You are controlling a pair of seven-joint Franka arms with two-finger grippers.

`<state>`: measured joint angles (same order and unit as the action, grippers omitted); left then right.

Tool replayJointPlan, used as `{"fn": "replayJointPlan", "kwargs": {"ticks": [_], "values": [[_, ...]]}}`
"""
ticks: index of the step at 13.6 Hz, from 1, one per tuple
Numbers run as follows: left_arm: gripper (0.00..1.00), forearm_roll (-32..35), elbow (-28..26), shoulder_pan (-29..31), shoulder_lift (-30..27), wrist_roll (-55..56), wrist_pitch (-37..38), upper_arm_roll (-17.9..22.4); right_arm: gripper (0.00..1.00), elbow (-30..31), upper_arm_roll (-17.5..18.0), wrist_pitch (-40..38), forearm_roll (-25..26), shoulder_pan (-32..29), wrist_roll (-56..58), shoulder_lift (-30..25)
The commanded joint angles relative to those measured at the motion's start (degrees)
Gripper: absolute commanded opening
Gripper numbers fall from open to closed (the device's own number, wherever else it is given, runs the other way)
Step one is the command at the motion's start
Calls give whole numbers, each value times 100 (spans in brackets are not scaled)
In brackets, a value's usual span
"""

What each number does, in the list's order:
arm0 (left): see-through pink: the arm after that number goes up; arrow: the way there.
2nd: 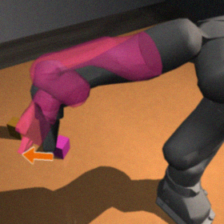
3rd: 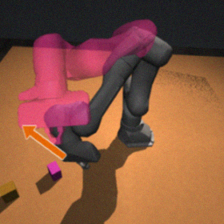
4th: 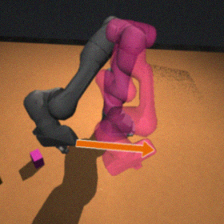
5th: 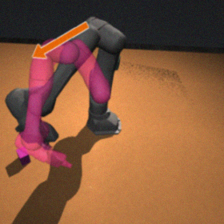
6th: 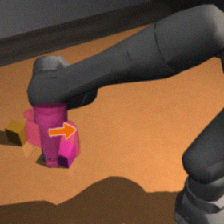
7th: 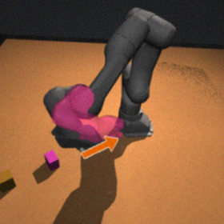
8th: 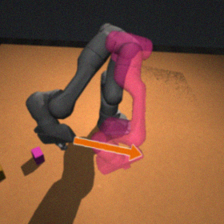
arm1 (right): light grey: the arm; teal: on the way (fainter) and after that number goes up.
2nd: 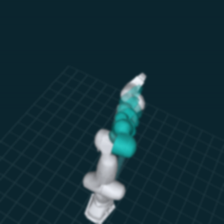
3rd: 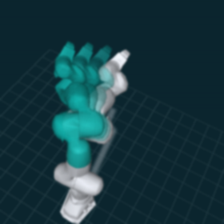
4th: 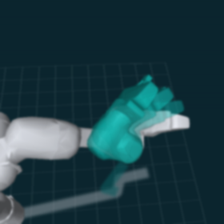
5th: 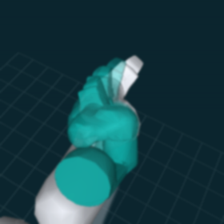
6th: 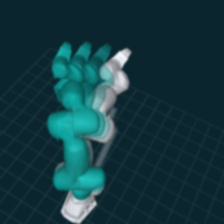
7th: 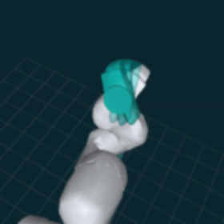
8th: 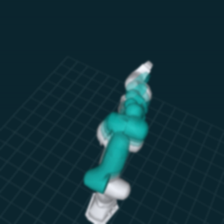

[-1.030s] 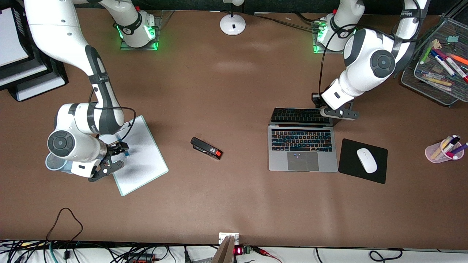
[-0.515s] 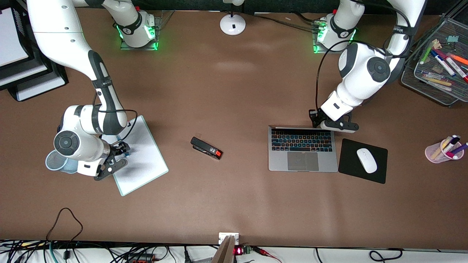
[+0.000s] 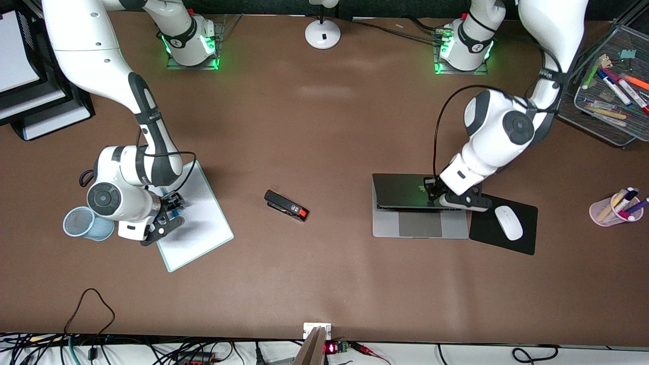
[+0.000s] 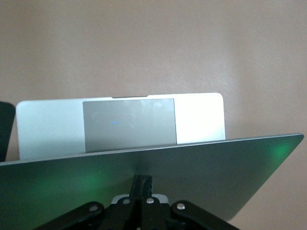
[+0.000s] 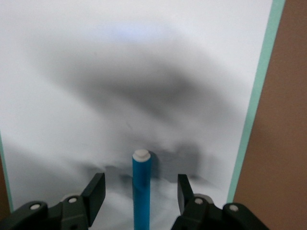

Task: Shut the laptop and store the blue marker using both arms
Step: 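Push the laptop lid down with the left gripper while the right gripper lowers, then press the lid shut with the left gripper while the right gripper closes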

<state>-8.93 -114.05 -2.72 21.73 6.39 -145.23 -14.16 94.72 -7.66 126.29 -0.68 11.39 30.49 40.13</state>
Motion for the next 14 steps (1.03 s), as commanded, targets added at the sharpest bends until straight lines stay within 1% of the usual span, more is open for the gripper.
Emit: {"fn": "replayJointPlan", "kwargs": {"ticks": [1, 2, 4, 6, 8, 10, 13, 14], "values": [[0, 119, 506, 9, 585, -67, -250, 9, 61, 117, 28, 63, -117, -32, 142, -84], [0, 119, 523, -26, 682, -59, -408, 9, 56, 117, 28, 63, -117, -32, 142, -84], [0, 320, 567, -18, 1016, -59, -838, 18, 51, 117, 28, 72, -117, -41, 142, -76], [0, 506, 576, -26, 1262, -50, -1068, 18, 51, 126, 28, 80, -117, -58, 142, -67], [0, 515, 603, -44, 1360, -50, -1139, 27, 51, 117, 28, 72, -117, -58, 150, -67], [0, 515, 603, -44, 1482, -50, -1331, 27, 48, 117, 28, 80, -117, -58, 142, -49], [0, 524, 603, -44, 1527, -41, -1385, 27, 48, 99, 37, 89, -134, -58, 142, -40], [0, 515, 603, -44, 1527, -41, -1385, 27, 48, 82, 28, 98, -230, -58, 142, -40]]}}
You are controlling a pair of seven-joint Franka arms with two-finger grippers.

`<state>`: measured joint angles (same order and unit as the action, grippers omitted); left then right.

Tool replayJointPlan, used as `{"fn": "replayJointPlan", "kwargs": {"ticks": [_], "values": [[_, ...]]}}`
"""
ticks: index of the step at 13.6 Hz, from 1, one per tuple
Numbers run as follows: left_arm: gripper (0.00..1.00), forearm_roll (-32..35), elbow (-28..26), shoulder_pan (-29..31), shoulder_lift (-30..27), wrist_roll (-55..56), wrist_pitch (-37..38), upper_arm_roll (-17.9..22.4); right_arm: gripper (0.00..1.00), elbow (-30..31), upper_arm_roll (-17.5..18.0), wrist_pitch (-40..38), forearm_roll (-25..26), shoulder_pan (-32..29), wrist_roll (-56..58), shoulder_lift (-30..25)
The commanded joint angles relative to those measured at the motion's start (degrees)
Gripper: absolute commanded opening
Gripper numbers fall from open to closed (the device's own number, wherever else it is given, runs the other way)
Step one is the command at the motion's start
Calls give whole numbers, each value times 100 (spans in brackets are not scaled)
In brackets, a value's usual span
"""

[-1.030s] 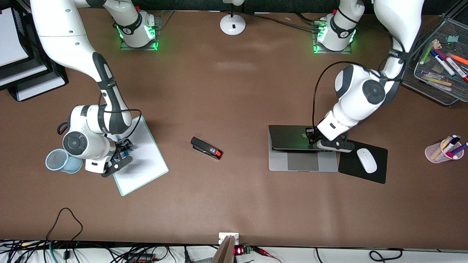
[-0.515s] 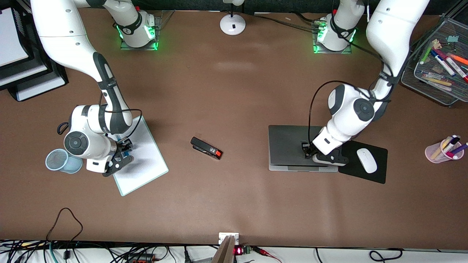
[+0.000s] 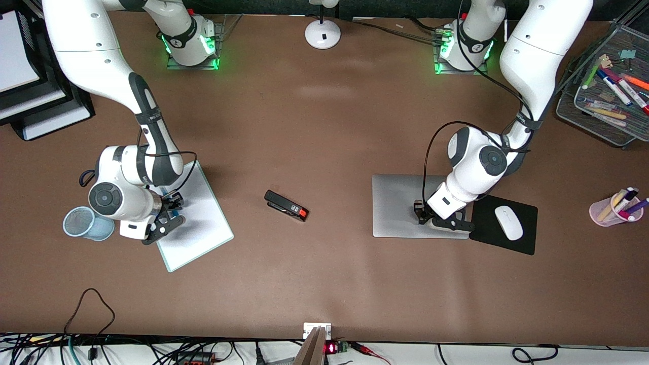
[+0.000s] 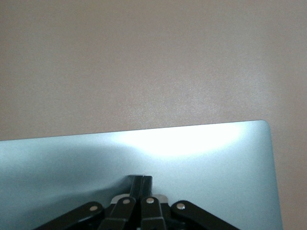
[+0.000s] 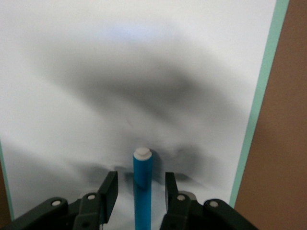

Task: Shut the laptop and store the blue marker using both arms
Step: 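Press the lid shut with the left gripper while the right gripper closes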

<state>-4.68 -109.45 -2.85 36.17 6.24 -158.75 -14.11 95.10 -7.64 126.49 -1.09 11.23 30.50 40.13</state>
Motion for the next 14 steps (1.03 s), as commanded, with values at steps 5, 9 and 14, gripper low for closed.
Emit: {"fn": "replayJointPlan", "kwargs": {"ticks": [5, 9, 14], "values": [[0, 90, 178, -23, 223, -36, -112, 22, 48, 17, 25, 139, -357, -42, 150, -22], [0, 116, 205, -23, 268, -36, -200, 22, 48, 9, 17, 262, -357, -42, 158, 21], [0, 151, 135, 65, -205, -9, 367, 5, 47, 9, 17, 271, -357, -50, 150, 30]]}}
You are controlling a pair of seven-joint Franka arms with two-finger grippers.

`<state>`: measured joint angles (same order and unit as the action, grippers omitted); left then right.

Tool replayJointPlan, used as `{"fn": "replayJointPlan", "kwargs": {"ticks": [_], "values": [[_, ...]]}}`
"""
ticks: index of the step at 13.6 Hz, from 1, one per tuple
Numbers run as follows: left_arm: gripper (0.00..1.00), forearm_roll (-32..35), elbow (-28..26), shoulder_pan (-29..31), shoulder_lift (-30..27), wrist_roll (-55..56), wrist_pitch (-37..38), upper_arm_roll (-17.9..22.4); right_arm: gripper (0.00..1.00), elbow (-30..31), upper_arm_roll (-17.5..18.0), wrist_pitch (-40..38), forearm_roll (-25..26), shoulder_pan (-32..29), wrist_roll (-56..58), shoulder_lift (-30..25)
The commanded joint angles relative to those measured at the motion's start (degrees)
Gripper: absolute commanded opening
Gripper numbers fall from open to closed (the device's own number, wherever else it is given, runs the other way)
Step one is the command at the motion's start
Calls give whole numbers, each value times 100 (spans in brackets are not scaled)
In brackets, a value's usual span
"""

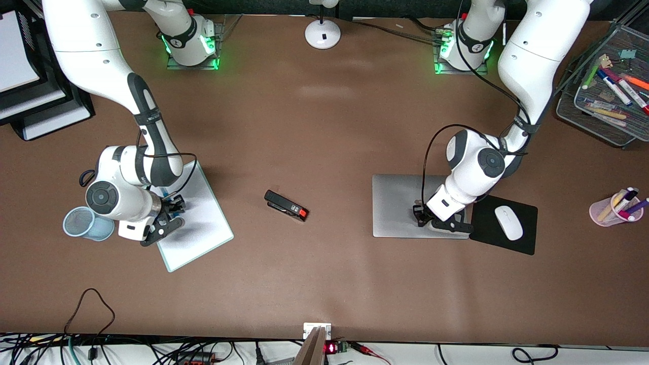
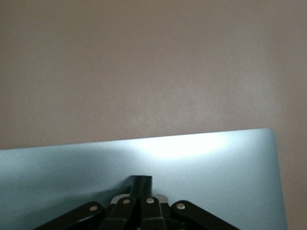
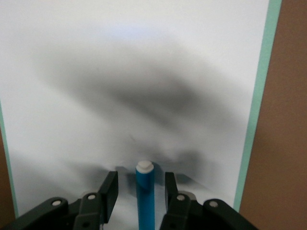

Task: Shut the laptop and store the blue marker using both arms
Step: 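Press the lid shut with the left gripper while the right gripper closes, then raise the left gripper off the laptop while the right gripper grips the marker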

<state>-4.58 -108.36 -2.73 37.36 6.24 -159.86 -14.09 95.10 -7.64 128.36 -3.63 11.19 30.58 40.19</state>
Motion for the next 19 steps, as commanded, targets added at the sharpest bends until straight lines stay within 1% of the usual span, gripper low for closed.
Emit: {"fn": "replayJointPlan", "kwargs": {"ticks": [1, 6, 9, 10, 11, 12, 13, 15, 17, 19], "values": [[0, 141, 35, 62, -569, -18, 926, 3, 47, 17, 17, 75, -103, -46, 150, 23], [1, 133, 105, 133, -1826, -27, 3291, 12, 45, 17, 17, 83, -103, -46, 150, 50], [11, 133, 122, 185, -2415, -27, 4346, 12, 44, 17, 17, 83, -103, -46, 150, 50], [16, 133, 131, 194, -2565, -35, 4671, 12, 40, 17, 17, 84, -103, -46, 150, 50], [34, 141, 183, 194, -2706, -35, 5023, 20, 37, 17, 17, 84, -103, -46, 141, 50], [71, 141, 367, 238, -2751, -79, 5513, 20, 35, 9, 17, 75, -103, -46, 141, 50], [100, 133, 586, 334, -2769, -132, 5831, -6, 31, 9, 17, 75, -103, -46, 141, 50], [100, 141, 1104, 388, -2778, -394, 6438, 11, 27, 9, 17, 75, -103, -46, 141, 50], [100, 159, 1518, 449, -2795, -579, 6887, 12, 25, 9, 17, 84, -103, -46, 141, 50], [100, 561, 2062, 467, -2795, -817, 7239, 3, 23, 9, 17, 84, -103, -46, 141, 59]]}}
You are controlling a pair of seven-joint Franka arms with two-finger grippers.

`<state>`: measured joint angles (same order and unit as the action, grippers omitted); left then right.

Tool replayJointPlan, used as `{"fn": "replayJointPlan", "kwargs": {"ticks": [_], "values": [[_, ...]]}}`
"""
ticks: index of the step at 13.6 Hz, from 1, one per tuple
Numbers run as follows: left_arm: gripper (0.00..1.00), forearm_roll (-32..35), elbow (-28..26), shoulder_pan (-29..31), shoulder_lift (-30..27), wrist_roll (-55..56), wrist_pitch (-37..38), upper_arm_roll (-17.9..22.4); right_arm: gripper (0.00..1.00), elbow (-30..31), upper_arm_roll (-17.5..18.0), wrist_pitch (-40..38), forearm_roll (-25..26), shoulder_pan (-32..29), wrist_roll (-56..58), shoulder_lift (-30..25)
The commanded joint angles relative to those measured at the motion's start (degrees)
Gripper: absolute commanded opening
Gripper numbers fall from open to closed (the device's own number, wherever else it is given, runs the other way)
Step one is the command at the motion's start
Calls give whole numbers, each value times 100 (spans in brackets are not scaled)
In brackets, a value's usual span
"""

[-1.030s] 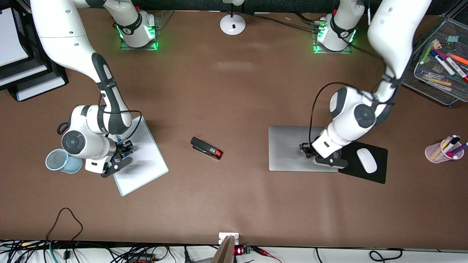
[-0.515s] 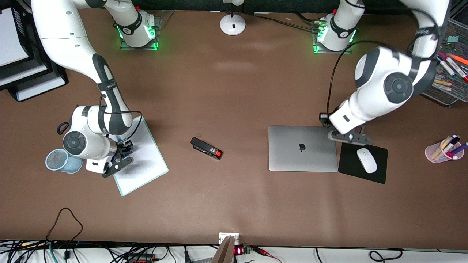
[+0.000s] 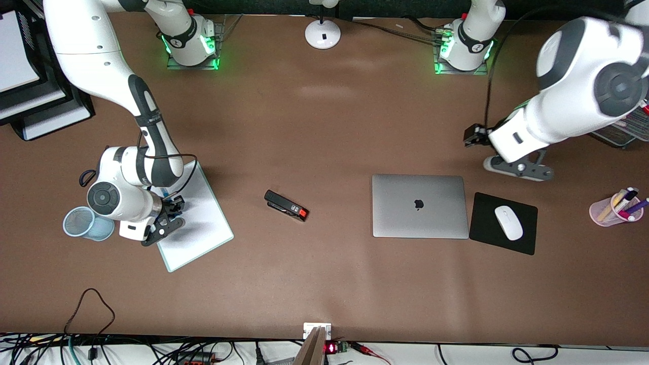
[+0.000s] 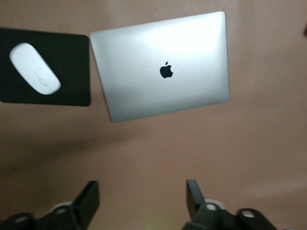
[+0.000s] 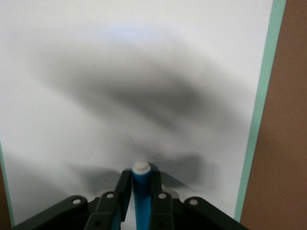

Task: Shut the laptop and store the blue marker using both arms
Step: 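Raise the left gripper off the laptop while the right gripper grips the marker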

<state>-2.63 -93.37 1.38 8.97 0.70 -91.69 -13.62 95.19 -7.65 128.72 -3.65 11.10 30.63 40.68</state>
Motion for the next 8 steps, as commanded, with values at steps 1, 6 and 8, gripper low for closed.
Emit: {"fn": "replayJointPlan", "kwargs": {"ticks": [1, 6, 8], "values": [[100, 455, 809, 81, 70, -263, 711, -27, 18, 0, 18, 57, -101, -38, 137, 19], [100, 807, 1506, 283, 342, -123, 846, -53, 3, -219, 18, 66, -48, -38, 145, -16], [100, 852, 1523, 301, 360, -114, 837, -36, 1, -369, 18, -56, -66, -29, 145, -182]]}}
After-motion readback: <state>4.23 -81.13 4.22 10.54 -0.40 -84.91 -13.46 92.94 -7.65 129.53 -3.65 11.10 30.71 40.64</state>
